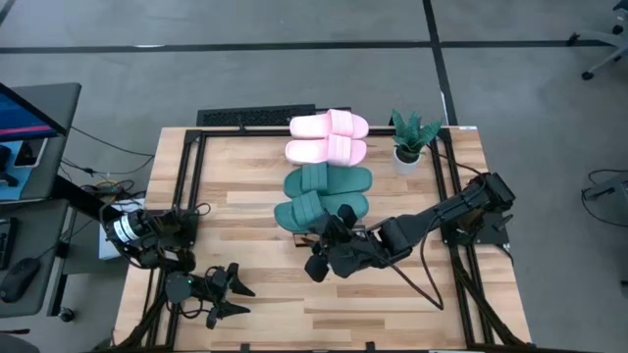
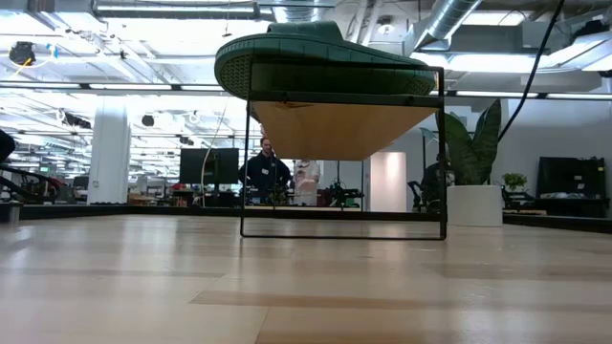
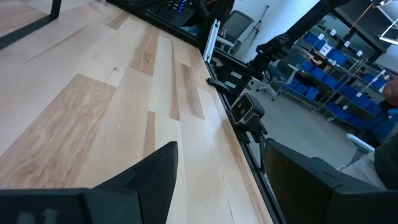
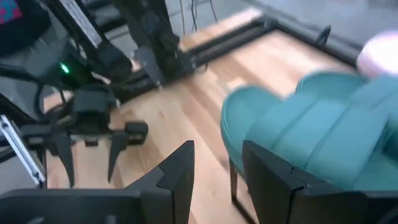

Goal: Pick and place slides into the shelf
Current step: Adjust the slides on the shelf

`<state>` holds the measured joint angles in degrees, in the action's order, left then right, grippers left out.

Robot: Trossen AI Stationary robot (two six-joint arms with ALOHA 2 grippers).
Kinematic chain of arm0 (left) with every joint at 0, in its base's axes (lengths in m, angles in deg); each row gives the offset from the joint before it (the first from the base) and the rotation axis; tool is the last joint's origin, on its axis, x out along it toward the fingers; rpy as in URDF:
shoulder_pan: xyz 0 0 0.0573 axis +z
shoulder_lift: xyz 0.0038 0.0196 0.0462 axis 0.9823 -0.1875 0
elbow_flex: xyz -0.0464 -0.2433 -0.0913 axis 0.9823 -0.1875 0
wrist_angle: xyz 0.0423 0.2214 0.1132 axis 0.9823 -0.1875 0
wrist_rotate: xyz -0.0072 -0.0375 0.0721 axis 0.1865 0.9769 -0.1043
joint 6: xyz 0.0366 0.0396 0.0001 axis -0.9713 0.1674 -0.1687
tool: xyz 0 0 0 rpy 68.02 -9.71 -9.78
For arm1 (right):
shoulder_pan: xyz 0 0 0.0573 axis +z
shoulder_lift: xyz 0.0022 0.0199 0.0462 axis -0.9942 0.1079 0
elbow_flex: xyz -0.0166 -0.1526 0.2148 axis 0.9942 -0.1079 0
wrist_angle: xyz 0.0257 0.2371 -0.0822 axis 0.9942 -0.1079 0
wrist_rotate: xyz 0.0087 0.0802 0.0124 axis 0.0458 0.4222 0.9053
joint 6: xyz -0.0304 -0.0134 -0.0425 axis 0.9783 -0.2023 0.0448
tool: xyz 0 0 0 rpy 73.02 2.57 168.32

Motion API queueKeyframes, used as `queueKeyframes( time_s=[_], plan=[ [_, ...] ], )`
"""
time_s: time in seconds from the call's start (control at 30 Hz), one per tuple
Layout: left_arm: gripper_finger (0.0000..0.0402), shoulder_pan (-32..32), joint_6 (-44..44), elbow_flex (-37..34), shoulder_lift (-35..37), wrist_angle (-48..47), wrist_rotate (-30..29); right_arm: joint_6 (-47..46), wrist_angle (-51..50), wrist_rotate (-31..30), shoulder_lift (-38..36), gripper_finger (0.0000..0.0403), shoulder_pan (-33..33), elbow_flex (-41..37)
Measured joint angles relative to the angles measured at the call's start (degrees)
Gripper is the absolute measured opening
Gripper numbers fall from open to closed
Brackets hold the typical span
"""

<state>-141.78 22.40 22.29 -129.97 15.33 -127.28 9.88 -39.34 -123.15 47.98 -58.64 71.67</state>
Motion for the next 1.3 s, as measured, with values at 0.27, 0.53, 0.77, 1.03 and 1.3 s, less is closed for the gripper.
queueKeyframes(
  time_s=[0.27,0.53,0.77,1.03,1.3],
  plan=[
    [0.0226,0.0,0.2,0.0,0.0,0.0,0.0,5.5,-8.9,-14.2,0.0,0.0129,1.3,10.0],
    [0.0226,0.0,0.2,0.0,0.0,0.3,-0.8,-0.8,-30.2,-27.9,0.0,0.0129,1.6,19.8],
    [0.0226,0.0,0.4,0.1,0.0,0.5,-1.9,-28.6,-58.8,-30.7,0.0,0.0129,0.3,22.3],
    [0.0226,0.0,0.4,0.4,0.0,1.1,-2.4,-28.2,-58.4,-29.3,-2.3,0.0129,-4.1,18.5],
    [0.0226,0.0,-0.8,1.8,0.0,1.1,-3.0,-24.4,-58.4,-23.1,-4.0,0.0129,-13.7,18.6]
  ],
)
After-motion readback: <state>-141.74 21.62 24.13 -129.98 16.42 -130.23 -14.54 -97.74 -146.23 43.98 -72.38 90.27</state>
